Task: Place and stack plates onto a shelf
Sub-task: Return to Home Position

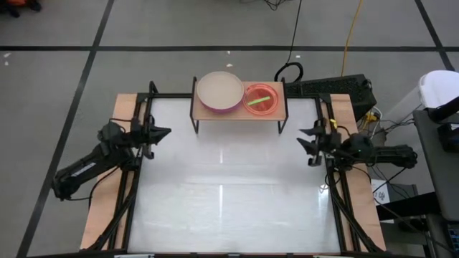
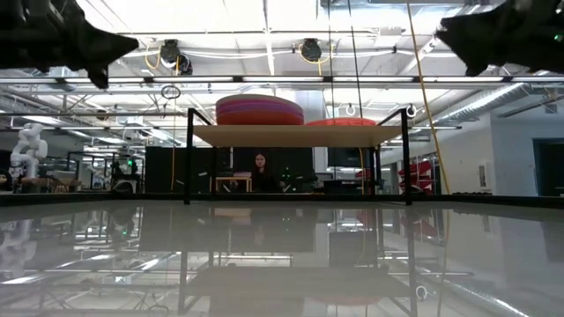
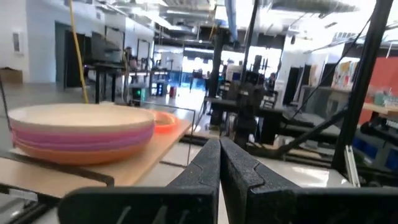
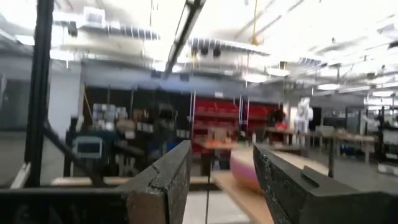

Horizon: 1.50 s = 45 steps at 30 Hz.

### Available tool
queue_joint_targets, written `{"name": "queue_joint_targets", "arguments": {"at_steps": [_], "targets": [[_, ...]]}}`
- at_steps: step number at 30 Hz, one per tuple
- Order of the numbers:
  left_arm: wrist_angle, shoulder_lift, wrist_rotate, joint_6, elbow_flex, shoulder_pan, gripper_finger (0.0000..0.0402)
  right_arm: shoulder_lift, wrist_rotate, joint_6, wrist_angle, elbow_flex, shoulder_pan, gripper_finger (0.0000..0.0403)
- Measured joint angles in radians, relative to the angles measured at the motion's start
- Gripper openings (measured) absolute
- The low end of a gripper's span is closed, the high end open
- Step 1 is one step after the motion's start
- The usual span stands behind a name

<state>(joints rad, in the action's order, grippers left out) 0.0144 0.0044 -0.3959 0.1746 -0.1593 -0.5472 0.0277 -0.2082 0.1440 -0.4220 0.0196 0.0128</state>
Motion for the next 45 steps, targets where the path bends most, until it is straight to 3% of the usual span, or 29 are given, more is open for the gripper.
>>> {"name": "queue_joint_targets", "arguments": {"at_steps": [6, 8, 17, 19, 45], "targets": [[0.153, 0.0, 0.0, 0.023, 0.131, 0.0, 0.0005, 0.0, 0.0, 0.009, 0.019, -0.001, 0.0, 0.0153], [0.138, 0.002, 0.0, 0.03, 0.15, 0.0, 0.0005, -0.002, 0.001, 0.019, 0.014, -0.002, 0.0, 0.0142], [0.138, 0.001, -0.024, 0.042, 0.15, 0.0, 0.0005, -0.001, 0.03, 0.034, 0.07, -0.003, 0.0, 0.0018], [0.137, 0.001, -0.024, 0.048, 0.15, 0.0, 0.0005, -0.001, 0.03, 0.042, 0.086, -0.003, 0.0, 0.0006], [0.131, 0.002, -0.022, 0.065, 0.15, 0.0, 0.0005, 0.0, 0.025, 0.0, 0.277, -0.005, 0.0, 0.0008]]}}
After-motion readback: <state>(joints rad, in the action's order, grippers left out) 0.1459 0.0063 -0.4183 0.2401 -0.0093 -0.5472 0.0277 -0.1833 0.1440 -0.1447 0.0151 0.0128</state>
